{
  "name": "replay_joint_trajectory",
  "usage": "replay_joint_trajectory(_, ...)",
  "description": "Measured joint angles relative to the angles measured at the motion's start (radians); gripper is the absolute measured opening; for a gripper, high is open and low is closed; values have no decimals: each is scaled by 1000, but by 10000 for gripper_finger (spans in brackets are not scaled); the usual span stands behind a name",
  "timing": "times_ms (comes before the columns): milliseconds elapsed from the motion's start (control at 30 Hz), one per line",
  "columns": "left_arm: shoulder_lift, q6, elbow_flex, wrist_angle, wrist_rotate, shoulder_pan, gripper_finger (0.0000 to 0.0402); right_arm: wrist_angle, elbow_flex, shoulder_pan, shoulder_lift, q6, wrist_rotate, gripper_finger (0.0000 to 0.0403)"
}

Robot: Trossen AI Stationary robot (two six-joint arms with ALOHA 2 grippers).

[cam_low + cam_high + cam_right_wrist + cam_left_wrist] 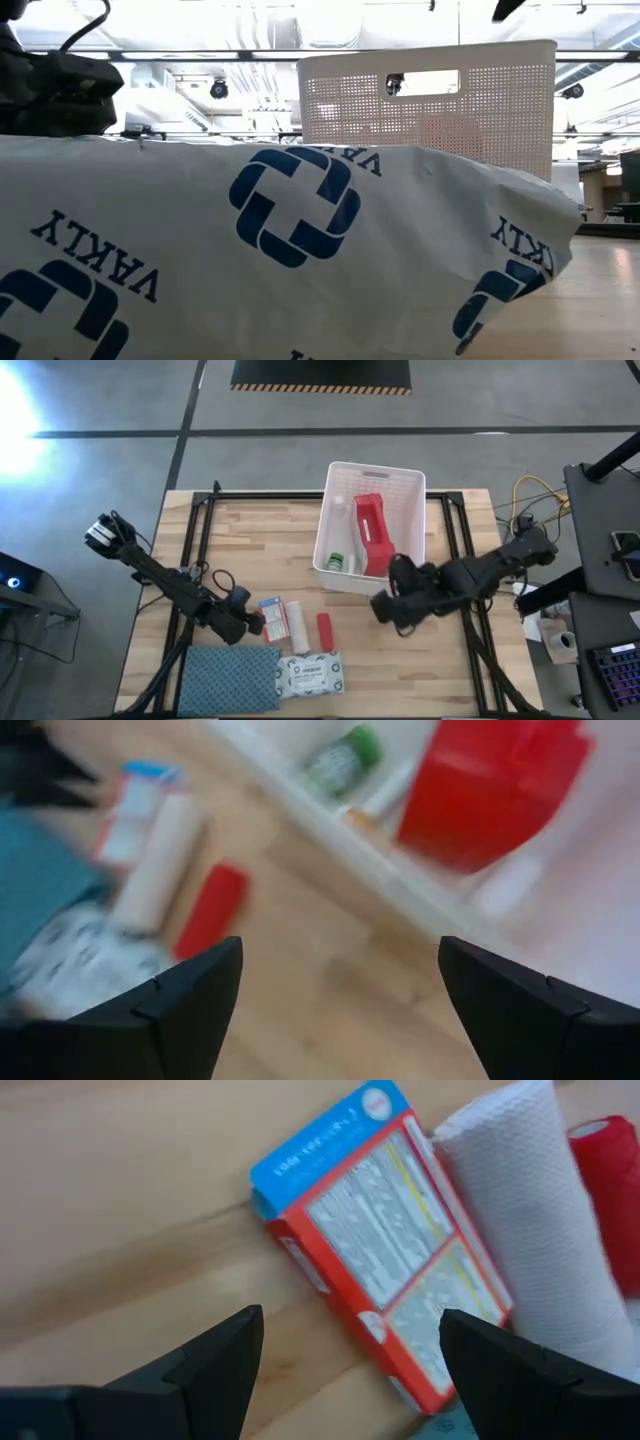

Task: Pick & place medical supplies in basket/bin
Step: Put the red bandage into the white bin

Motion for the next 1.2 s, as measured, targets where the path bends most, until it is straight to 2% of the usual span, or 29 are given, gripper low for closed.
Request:
replay_joint_trajectory(200,59,-3,0,77,9,6,281,146,-17,67,-17,-9,-98,326)
replay_joint_trajectory(267,85,-3,0,112,26,13,281,176,-37,57,-6,34,-121,325)
replay_joint_trajectory(367,119,-2,0,173,45,14,281,229,-81,51,24,120,-209,325)
replay_joint_trajectory(500,143,13,10,207,45,14,281,359,-152,63,67,261,-271,325)
replay_joint_trajectory(700,145,87,10,218,51,14,281,676,-261,41,189,327,-257,325)
replay_joint_trajectory(900,144,166,3,216,44,14,281,827,-295,-2,348,341,-249,325)
replay_joint_trajectory(1033,142,189,3,212,50,12,281,886,-253,-35,436,342,-247,325)
replay_joint_trajectory(1200,141,302,-2,212,83,7,281,886,-146,-80,536,290,-247,325)
